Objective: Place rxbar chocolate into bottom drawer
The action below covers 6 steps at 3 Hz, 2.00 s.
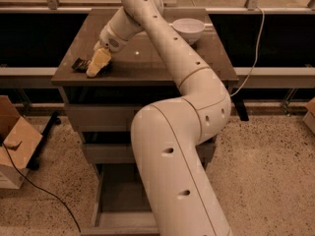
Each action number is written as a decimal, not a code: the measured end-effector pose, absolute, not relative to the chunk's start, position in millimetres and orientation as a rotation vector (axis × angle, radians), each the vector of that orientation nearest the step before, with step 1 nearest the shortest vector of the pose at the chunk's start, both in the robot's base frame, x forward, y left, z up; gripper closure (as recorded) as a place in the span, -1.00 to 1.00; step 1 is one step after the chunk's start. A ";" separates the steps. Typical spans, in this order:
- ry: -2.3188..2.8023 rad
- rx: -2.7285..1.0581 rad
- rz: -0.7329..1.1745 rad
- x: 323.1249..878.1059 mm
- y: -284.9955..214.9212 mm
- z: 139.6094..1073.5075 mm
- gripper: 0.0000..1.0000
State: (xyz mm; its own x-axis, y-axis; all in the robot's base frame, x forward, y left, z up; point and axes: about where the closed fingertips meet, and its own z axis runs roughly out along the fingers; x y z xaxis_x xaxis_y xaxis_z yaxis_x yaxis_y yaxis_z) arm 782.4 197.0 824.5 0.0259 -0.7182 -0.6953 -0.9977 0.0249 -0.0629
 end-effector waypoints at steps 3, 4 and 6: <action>1.721 -1.788 0.612 766.7 205.9 841.7 0.93; 1.686 -1.811 0.576 752.9 207.3 864.7 1.00; 1.757 -1.778 0.538 724.8 176.9 875.7 1.00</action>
Offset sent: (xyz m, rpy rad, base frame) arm -0.0218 0.0004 0.0139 -0.0150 -0.0266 0.0083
